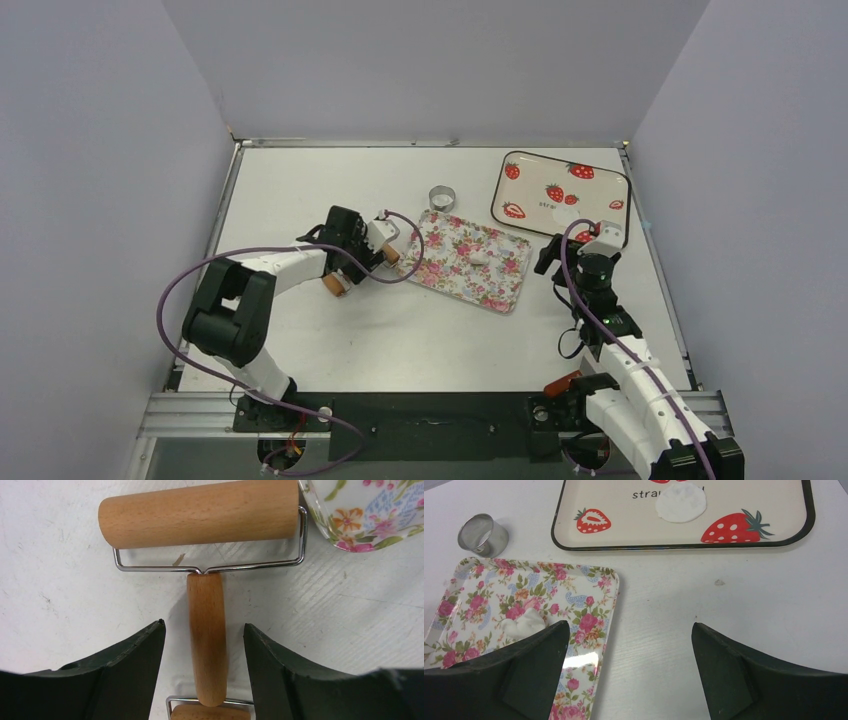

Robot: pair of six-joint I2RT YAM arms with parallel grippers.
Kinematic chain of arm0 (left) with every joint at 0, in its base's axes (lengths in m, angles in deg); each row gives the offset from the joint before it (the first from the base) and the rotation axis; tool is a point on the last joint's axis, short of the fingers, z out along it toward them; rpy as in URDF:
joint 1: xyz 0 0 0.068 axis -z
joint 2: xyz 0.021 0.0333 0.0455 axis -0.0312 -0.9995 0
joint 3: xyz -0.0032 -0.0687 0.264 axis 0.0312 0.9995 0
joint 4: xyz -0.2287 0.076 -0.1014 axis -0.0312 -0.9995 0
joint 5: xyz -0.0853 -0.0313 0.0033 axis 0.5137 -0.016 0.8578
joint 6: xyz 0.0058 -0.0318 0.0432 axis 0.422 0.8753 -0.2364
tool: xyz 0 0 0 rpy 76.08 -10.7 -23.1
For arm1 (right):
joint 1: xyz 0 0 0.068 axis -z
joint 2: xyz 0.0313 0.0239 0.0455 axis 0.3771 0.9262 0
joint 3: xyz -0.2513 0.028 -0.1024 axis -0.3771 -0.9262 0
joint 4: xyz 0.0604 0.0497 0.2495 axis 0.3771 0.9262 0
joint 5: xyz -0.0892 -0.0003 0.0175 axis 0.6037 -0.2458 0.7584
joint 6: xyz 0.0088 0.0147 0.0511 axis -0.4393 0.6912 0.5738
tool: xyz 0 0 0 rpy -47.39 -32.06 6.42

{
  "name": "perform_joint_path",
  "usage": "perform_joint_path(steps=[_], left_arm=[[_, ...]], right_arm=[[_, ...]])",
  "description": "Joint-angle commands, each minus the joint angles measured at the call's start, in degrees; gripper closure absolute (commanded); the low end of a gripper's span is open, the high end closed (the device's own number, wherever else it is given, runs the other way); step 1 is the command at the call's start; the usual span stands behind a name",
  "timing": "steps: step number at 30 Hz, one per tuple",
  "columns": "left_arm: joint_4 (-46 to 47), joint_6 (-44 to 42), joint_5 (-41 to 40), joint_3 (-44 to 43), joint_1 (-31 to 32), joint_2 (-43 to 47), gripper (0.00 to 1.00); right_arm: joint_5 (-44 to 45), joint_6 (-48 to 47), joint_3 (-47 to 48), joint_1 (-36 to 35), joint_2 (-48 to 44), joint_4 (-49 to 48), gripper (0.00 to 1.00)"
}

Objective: Roll out the dumpling wrappers from the dough
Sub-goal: Pick up the rolling pin from the center of the board.

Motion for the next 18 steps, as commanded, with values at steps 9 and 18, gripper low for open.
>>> perform_joint_path(steps=[9,18], left_arm=[[-0.42,-1.73,2.17,0.26,0.32,1.31,1.00],[-4.59,-1.48,8.78,0.24,1.49,14.51,1.00]], right_arm=[[-3.11,0.10,4.88,-0.88,0.14,-0.20,0.13],[-6.31,3.96,13.22,-14.12,6.57,-0.23,0.11]])
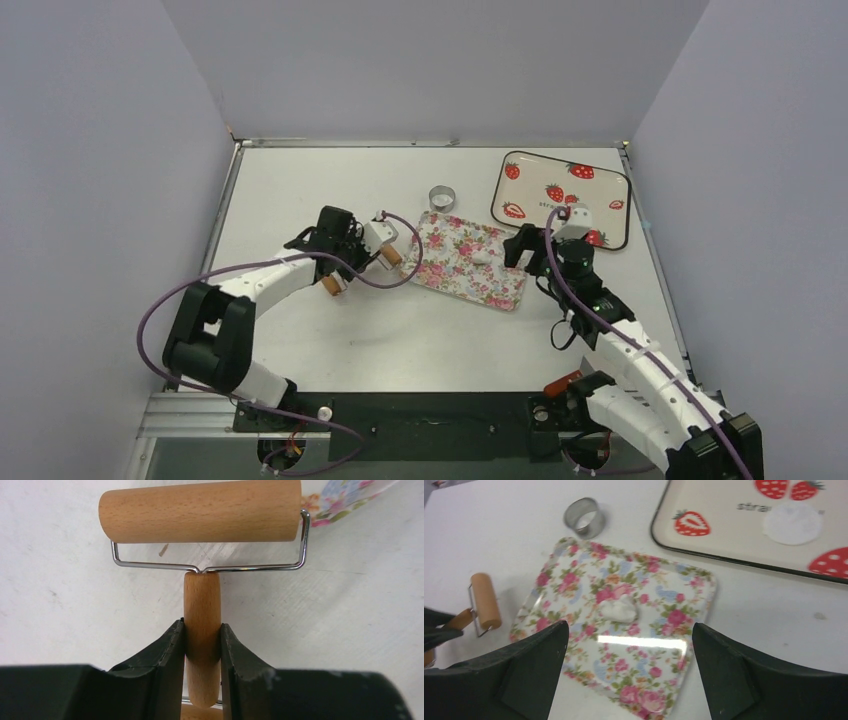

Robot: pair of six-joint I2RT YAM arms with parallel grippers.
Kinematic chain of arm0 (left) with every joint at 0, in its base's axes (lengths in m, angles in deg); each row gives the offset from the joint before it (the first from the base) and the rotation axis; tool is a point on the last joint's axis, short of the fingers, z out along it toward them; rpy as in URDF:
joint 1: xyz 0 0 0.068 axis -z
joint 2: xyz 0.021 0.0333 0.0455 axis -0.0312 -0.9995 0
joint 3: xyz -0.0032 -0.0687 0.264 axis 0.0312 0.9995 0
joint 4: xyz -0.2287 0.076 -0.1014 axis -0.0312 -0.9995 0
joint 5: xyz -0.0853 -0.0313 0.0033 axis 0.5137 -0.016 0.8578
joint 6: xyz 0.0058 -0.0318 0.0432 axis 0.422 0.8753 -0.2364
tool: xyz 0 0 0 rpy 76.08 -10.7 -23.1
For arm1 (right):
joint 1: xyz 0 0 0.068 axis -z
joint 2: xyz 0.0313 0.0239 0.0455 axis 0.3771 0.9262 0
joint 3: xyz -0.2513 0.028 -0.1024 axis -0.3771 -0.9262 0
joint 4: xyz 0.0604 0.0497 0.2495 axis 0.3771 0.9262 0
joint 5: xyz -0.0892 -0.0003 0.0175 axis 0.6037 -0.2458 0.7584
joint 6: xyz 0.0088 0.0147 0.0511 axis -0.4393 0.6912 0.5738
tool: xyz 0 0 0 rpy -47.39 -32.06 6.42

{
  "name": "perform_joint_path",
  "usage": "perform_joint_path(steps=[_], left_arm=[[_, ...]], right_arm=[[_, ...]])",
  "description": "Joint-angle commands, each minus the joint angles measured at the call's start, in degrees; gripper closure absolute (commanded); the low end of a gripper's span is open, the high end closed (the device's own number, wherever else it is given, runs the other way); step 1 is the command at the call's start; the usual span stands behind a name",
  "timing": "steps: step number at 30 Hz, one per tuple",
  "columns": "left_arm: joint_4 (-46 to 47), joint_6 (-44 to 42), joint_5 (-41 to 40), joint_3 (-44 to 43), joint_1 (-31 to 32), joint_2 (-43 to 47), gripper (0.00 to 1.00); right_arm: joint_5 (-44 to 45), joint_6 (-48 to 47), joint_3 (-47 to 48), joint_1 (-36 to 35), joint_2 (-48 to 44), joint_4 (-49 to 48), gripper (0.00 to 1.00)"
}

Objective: Roll out the dumpling wrappers from the dough
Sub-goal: Pick up the rolling pin from the center of the board.

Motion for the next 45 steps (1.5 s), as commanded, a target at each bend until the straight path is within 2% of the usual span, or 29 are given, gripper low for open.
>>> perform_joint_path(steps=[1,5,13,18,23,33,35,36,37,38,39,40,42,43,44,45], left_arm=[[-1.40,-1.08,4.80,-0.92,2.07,11.48,1.00],[0.06,-2.60,2.72,2.56,6.99,17.30,1.00],[-3.10,-5.95,3.74,0.70,11.80,26.22,1.00],[-4.76,-5.11,5.53,-1.78,11.94,26.53,1.00],[-3.65,-4.40,5.88,-2.66,11.95,26.29,1.00],[-4.80,-3.77,6.92,-5.38,11.94,26.39,1.00],[-5.11,-3.92,7.14,-5.52,11.95,26.42,1.00],[-5.19,-3.89,7.40,-5.44,11.91,26.46,1.00],[-5.18,-3.87,7.53,-5.42,11.88,26.47,1.00],[-5.25,-3.87,7.82,-5.44,11.87,26.41,1.00],[-5.30,-3.69,7.96,-5.50,11.87,26.44,1.00],[-5.59,-3.51,8.20,-5.75,11.86,26.51,1.00],[-6.17,-2.46,7.81,-6.68,11.80,26.38,1.00],[-6.29,-1.23,7.02,-7.36,11.65,26.36,0.94],[-6.36,-0.70,6.81,-7.60,11.54,26.46,0.85],[-6.65,-0.24,6.77,-8.18,11.28,26.65,0.70]], right_arm=[[-4.84,4.73,9.62,-6.86,7.25,-2.11,0.10],[-18.48,10.84,19.19,-10.49,19.09,-5.16,0.09],[-30.19,16.65,35.75,-20.43,36.50,-8.43,0.07],[-31.48,19.26,34.78,-21.17,39.91,-11.15,0.06],[-28.68,17.15,33.91,-23.67,40.08,-9.77,0.07],[-32.92,21.32,31.54,-24.02,43.85,-15.03,0.21],[-33.29,21.71,31.24,-23.87,44.35,-16.16,0.32],[-33.83,22.39,31.21,-23.81,44.40,-16.64,0.48],[-34.20,23.18,31.08,-23.70,44.55,-17.75,0.57],[-34.85,23.56,31.09,-23.64,44.58,-18.75,0.73],[-35.20,23.95,31.10,-23.55,44.59,-19.08,0.81],[-35.63,24.12,31.01,-23.47,44.52,-19.41,0.95],[-35.64,24.41,30.36,-23.14,44.05,-19.73,1.00],[-35.52,24.76,29.82,-22.61,43.38,-19.97,1.00],[-35.49,25.14,29.36,-22.30,42.95,-21.04,1.00],[-35.64,26.63,28.05,-21.45,42.07,-21.98,1.00]])
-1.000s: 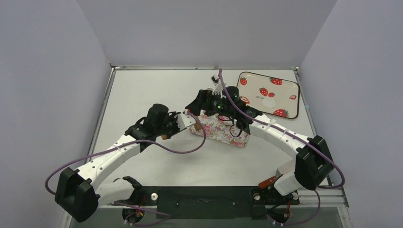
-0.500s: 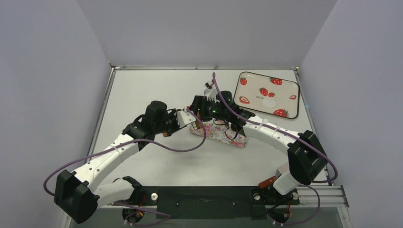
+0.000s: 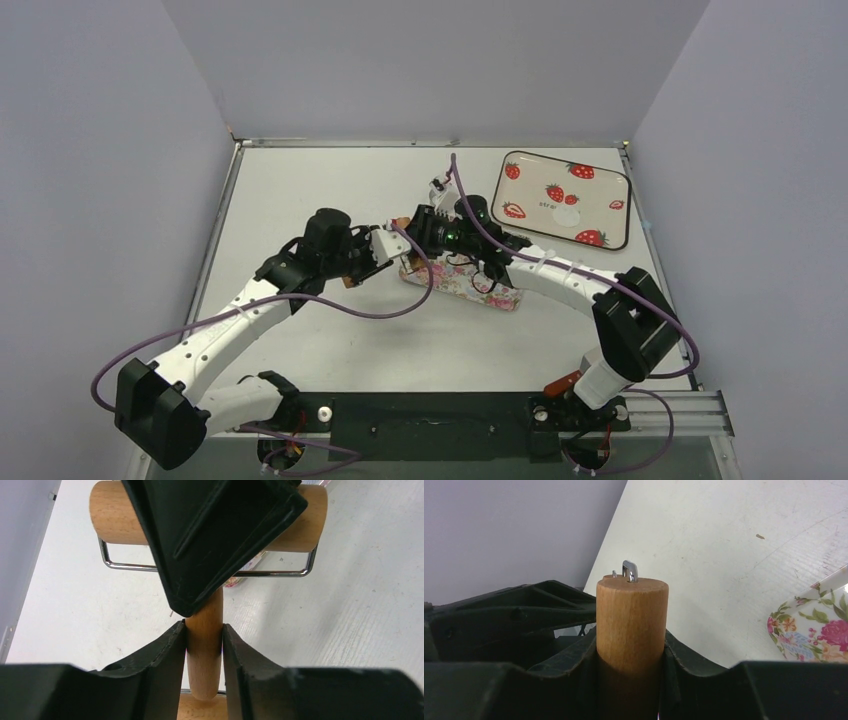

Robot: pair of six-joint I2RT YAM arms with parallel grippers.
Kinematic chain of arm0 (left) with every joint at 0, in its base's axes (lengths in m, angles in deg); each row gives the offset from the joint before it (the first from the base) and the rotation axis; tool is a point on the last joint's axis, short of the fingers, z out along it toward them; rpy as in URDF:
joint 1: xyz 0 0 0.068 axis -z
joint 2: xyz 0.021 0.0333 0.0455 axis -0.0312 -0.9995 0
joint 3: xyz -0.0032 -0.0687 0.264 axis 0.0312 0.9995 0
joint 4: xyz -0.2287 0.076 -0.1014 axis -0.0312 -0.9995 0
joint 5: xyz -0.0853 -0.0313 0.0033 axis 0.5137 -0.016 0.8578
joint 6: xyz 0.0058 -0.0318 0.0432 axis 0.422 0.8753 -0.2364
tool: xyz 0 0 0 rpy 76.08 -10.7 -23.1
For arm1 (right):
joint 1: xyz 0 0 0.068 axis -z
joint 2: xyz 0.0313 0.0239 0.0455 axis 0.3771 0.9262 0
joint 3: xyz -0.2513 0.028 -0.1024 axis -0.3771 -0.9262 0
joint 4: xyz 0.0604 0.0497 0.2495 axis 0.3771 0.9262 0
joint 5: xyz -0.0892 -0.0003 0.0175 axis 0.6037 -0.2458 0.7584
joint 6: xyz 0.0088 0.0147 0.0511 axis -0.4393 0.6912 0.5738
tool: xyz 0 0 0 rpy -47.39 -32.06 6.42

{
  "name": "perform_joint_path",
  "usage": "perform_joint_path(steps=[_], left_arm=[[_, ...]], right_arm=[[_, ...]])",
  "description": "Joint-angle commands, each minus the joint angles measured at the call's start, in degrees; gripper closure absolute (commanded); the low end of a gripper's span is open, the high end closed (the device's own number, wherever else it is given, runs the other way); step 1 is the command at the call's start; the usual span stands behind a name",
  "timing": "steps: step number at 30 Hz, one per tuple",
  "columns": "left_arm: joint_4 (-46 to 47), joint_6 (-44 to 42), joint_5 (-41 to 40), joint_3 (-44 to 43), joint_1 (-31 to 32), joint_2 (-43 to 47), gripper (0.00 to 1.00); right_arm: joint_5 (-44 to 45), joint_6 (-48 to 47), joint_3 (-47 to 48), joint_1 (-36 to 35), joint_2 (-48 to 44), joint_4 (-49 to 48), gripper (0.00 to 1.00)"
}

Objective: Roll out the dumpling wrappers from the dough
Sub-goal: Pick up the rolling pin from the center of the board.

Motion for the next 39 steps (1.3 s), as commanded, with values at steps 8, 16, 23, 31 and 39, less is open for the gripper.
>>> perform_joint_path(steps=[8,16,23,31,39], left_arm=[[-6.50,2.93,4.92,-11.65,-1.60,2.38,0.60],[-7.66,-0.80,6.95,-14.62,0.34,-0.41,0.55],[-8.25,-5.03,3.54,-17.93,0.35,-3.78,0.52],[-7.12,-4.18,4.93,-17.12,0.39,-3.46,1.00],[-13.79,1.31,-4.33,-20.35,1.32,-7.70,1.00]], right_arm=[[-4.77,12.41,-8.61,6.86,-7.51,-22.82,1.00],[-4.92,19.56,-11.79,6.25,-12.75,-29.75,1.00],[-4.42,19.07,-13.14,5.36,-17.05,-27.39,1.00],[-4.16,16.97,-12.70,5.25,-17.95,-24.05,1.00],[7.74,0.32,-7.58,7.21,-20.32,4.80,0.22]])
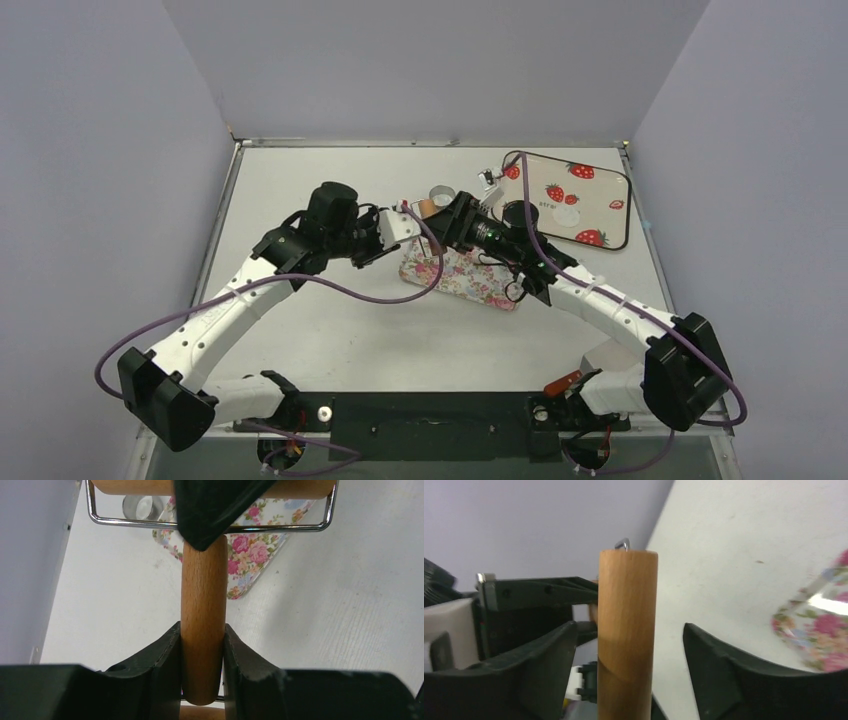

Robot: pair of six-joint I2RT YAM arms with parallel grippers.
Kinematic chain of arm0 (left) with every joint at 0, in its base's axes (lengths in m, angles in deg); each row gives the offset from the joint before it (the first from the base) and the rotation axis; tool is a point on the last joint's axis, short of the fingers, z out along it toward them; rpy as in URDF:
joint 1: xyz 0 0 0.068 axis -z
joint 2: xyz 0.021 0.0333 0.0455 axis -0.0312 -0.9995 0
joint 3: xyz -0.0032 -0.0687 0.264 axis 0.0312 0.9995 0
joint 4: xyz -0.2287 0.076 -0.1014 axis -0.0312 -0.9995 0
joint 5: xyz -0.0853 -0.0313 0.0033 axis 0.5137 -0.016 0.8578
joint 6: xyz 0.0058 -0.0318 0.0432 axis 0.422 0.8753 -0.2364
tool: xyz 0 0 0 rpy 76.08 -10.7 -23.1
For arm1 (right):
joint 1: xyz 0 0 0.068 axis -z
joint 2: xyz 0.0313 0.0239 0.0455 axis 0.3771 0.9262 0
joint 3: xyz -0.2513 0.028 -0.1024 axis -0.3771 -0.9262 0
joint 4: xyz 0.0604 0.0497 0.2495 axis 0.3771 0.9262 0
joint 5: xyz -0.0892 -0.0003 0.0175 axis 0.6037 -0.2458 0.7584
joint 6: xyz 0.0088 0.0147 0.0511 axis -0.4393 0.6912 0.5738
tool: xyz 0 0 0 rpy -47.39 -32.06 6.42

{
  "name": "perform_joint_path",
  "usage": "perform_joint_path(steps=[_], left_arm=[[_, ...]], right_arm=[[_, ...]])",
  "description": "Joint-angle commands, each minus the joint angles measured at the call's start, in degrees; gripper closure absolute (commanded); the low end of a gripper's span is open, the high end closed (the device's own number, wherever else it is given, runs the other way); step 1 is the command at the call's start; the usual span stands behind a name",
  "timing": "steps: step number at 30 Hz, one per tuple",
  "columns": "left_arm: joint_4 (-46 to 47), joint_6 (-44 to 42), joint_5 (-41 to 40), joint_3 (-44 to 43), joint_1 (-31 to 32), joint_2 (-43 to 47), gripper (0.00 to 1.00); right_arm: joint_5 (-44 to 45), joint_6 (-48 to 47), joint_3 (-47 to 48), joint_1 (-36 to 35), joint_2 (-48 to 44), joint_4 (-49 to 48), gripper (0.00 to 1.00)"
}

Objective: Roll out the dumpling wrappers from the dough
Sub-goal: Pick up the rolling pin from the center of the board.

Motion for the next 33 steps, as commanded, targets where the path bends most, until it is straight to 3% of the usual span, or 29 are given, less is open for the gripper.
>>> perform_joint_path(steps=[1,8,13,20,23,28,33], left_arm=[[-4.43,4.92,-10.77,-6.53,0.50,-4.49,1.00],[-10.06,8.61,-19.95,-11.14,4.86,-16.33,1.00],[-14.86,8.57,-23.34,-19.65,11.31,-26.89,1.00],[-20.58,11.64,-16.66,-37.63,12.55,-43.35,1.00],[-23.32,10.66,-11.97,-44.84,12.05,-49.36,1.00],[-35.85,8.70,-4.32,-67.40,8.26,-61.41,1.00],[-43.51,8.95,-8.21,-74.59,8.75,-67.89,1.00]], right_arm=[[7.64,-11.65,3.38,2.00,-5.66,14.11,0.16],[17.08,-19.94,3.62,13.20,-17.57,32.41,0.10],[24.73,-21.52,-0.65,19.55,-20.42,35.63,0.09],[24.70,-21.94,-4.48,25.77,-16.97,38.27,0.09],[27.29,-21.90,-2.01,26.71,-16.66,46.39,0.09],[36.21,-18.38,4.39,28.29,-19.43,56.72,0.09],[34.46,-18.56,10.33,30.47,-17.32,60.91,0.09]])
